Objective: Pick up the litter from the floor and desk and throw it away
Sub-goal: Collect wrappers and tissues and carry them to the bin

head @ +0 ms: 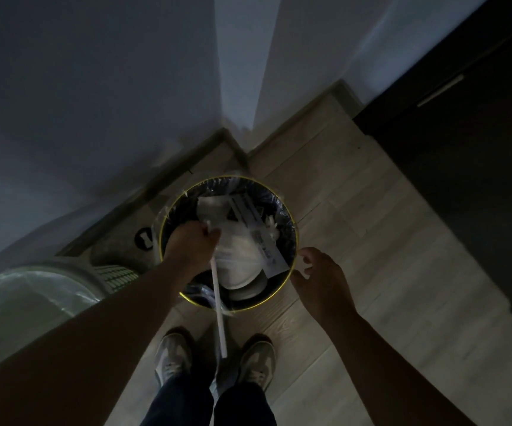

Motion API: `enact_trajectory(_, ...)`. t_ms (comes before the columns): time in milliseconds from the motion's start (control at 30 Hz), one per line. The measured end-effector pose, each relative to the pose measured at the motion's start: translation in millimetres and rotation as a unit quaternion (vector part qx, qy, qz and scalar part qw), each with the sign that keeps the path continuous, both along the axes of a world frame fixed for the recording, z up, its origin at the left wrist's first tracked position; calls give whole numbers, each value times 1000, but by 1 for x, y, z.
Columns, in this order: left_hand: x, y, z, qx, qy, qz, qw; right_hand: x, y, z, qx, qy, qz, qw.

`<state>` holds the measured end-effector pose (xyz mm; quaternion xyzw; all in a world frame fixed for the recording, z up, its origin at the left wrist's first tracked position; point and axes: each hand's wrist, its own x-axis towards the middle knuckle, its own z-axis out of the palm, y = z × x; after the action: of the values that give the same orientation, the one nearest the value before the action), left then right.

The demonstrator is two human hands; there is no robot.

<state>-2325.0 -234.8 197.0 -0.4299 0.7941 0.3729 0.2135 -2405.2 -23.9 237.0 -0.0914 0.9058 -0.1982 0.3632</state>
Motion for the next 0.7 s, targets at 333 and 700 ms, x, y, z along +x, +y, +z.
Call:
enact_trajectory(333,-31,-32,76,-39,273,137,952,1,5,39,28,-19,-2,999)
enact_trajectory(700,6,10,35,1,-18,-186,982,-9,1,49,16,-6,4,1000)
